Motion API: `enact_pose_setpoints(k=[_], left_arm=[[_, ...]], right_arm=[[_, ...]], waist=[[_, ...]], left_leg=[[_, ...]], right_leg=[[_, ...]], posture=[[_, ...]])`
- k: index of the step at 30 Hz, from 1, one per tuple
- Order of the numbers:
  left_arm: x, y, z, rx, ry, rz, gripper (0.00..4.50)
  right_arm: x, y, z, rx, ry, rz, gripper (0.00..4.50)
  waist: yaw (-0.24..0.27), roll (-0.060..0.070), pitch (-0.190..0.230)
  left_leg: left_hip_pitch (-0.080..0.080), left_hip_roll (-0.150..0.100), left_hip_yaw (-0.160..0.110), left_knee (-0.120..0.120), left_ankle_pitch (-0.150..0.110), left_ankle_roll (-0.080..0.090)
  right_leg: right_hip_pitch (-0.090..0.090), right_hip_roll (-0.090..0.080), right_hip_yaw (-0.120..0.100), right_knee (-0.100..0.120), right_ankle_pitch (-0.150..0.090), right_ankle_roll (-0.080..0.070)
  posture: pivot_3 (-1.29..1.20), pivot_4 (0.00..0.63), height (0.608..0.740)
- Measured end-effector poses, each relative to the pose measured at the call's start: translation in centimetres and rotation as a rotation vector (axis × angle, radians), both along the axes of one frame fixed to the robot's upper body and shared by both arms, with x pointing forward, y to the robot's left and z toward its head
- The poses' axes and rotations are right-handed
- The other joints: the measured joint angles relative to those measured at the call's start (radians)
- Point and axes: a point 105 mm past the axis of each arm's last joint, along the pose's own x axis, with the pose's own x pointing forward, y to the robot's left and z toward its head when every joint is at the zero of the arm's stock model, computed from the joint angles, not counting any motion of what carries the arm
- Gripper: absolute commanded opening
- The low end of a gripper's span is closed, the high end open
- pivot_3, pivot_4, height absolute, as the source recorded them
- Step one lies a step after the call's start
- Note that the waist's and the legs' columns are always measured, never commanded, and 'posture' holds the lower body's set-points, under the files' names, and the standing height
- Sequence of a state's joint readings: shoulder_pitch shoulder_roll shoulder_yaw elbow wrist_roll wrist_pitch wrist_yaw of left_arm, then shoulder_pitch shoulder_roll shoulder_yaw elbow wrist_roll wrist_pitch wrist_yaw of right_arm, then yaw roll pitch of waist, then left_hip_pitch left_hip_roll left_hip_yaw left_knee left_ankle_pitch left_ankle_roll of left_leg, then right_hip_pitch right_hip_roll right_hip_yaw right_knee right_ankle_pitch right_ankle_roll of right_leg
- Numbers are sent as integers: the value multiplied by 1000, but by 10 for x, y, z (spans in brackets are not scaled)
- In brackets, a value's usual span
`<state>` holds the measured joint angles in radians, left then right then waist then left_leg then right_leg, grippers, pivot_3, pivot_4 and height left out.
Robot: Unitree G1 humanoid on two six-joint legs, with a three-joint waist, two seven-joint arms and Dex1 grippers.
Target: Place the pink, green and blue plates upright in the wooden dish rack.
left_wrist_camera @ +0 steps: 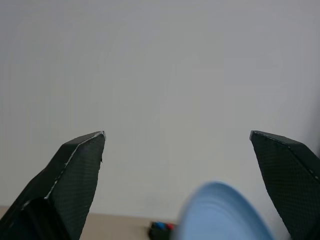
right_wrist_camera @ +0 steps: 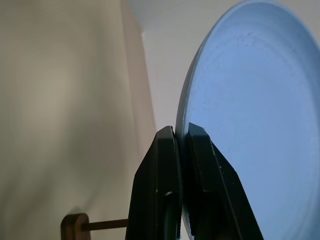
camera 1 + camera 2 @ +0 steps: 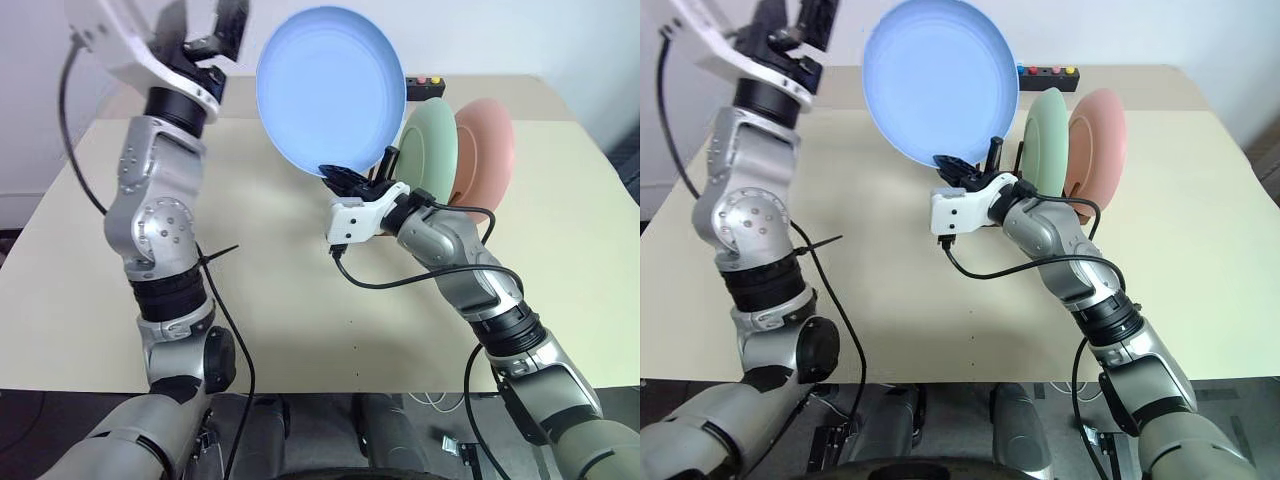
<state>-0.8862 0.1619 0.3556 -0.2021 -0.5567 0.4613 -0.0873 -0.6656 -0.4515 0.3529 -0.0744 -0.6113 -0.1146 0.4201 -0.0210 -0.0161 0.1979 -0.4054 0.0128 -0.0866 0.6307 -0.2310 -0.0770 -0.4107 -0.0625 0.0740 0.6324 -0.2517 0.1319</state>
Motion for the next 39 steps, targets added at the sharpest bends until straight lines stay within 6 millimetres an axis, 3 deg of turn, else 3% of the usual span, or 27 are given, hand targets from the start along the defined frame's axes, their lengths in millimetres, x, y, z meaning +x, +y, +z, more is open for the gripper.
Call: enact_pose_setpoints(k=[4, 7, 12, 15, 19, 22, 24, 32, 39], left_arm=[[7, 41, -3, 29, 24, 131, 4467], [13, 66, -19, 98, 77, 213, 4467], [25, 86, -89, 244, 282, 252, 4467], [27, 86, -116, 273, 356, 234, 4467], [23, 61, -136, 375, 377, 125, 4467], [7, 23, -169, 509, 408, -74, 4467], [-1, 10, -187, 575, 440, -166, 4467], [-40, -37, -219, 780, 439, -471, 4467], [-41, -42, -218, 779, 430, -492, 4467]], right_arm=[[-3, 3, 5, 32, -17, 24, 0], [-5, 6, 18, 173, 13, 61, 0], [-18, 14, 53, 562, 191, 233, 0], [-30, 15, 71, 714, 334, 358, 0], [-45, 10, 86, 971, 627, 541, 0], [-53, -1, 87, 1093, 816, 625, 0], [-53, -6, 81, 1143, 907, 632, 0], [-46, -26, 71, 1308, 1043, 575, 0], [-35, -45, 72, 1420, 1051, 524, 0]], waist=[[-1, 0, 0], [-3, 0, 0], [-1, 0, 0], [5, 0, 0], [2, 0, 0], [0, 0, 0], [-1, 0, 0], [-2, 1, 0], [-1, 1, 0]], left_leg=[[0, 0, 0, 0, 0, 0], [0, 0, 0, 0, 0, 0], [0, 0, -1, 0, 0, 0], [-1, 0, -2, 1, 0, 0], [0, 0, -2, 0, 0, 0], [0, 0, -2, -1, 0, 0], [0, 1, -2, -1, 0, 0], [0, 1, -1, -1, 0, 0], [0, 1, -1, -1, 0, 0]], right_leg=[[0, 0, 0, 0, 0, 0], [0, 0, 0, 0, 0, 0], [0, 0, 0, 1, 0, -1], [0, 0, -1, 1, 1, 0], [1, 0, -1, 1, 1, -1], [0, 0, -1, 1, 1, -1], [0, 0, -1, 2, 1, -2], [-1, 1, -1, 1, 1, -2], [-1, 1, -1, 1, 1, -2]], posture=[[0, 150, 730], [0, 150, 730], [0, 150, 730], [0, 150, 730], [0, 150, 730], [0, 150, 730], [0, 150, 730], [0, 150, 730], [0, 150, 730]])
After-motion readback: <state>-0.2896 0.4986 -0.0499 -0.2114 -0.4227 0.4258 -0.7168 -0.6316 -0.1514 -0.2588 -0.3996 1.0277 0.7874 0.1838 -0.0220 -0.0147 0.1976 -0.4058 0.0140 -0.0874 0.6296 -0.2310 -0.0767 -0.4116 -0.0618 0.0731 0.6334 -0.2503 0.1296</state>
